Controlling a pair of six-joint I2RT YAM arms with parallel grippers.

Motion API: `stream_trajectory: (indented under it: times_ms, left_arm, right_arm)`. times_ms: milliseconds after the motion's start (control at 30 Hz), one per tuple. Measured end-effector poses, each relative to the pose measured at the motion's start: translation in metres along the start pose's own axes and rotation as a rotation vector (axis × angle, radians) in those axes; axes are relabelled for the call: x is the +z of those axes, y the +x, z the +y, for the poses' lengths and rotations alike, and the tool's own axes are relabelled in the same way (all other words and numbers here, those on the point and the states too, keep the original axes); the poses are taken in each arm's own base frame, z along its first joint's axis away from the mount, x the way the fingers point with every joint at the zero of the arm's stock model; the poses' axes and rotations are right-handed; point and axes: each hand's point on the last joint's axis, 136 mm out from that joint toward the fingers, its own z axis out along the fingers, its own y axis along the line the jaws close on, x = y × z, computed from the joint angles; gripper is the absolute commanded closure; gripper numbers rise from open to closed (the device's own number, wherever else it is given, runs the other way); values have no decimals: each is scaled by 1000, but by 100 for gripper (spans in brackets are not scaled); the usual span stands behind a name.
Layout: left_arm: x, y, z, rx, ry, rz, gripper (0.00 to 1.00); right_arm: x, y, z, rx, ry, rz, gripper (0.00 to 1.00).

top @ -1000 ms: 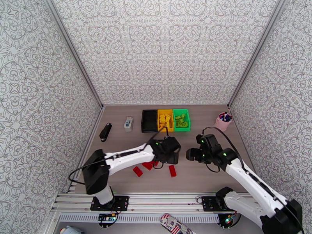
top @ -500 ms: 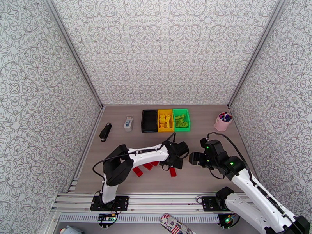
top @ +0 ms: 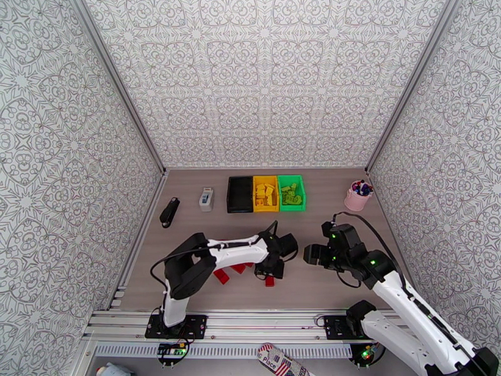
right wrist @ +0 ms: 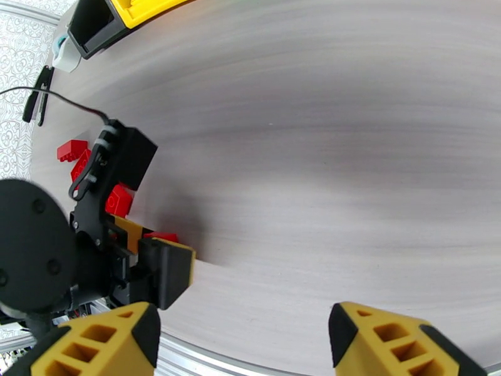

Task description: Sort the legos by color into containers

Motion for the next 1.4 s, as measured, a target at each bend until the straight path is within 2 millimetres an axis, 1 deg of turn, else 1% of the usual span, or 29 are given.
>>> stream_trajectory:
  times_ms: [167,267,433,567,733,800,867,967,1067,1133,1167,1267,1333,1400]
  left_arm:
    - [-3,9,12,-15,-7,4,57]
    - [-9,12,15,-22,2,-3,63]
    - [-17,11,27,-46,28,-25,66]
    - [-29,1,36,-91,81,-58,68]
    - [-57,-23,47,-155,175,-125,68]
    - [-72,-38,54,-185,220,-163,67]
    - [-86,-54,65,-223,259,-203,67]
    - [-106,-82,92,-294,293,-270,66]
    - [-127,-115,118,-354,317,-343,65]
    - [-146,-143,137,-387,329,-404,65]
    - [-153,-154,143,-397,333,-426,65]
    - [-176,-197,160,-412,340,-499,64]
    - [-186,-227,168,-412,342,-536,62]
    - [-190,-255,177,-412,334,-561,55]
  right_arm:
    - [2,0,5,0,-20,14,28]
    - [5,1,10,3,-46,31,30]
    - [12,-2,27,14,-127,54,33]
    - [21,0,39,10,-164,86,33]
    - [33,4,54,-4,-192,128,33]
    - [37,3,64,-17,-208,145,33]
    - [41,0,78,-32,-227,159,34]
    - [48,-11,104,-56,-266,171,34]
    - [54,-28,129,-72,-301,168,35]
    - [56,-42,144,-79,-319,159,35]
    - [56,-47,150,-82,-327,154,35]
    - [54,-63,165,-104,-348,130,35]
    - [51,-71,173,-118,-359,117,35]
    - [47,-76,178,-130,-366,106,35]
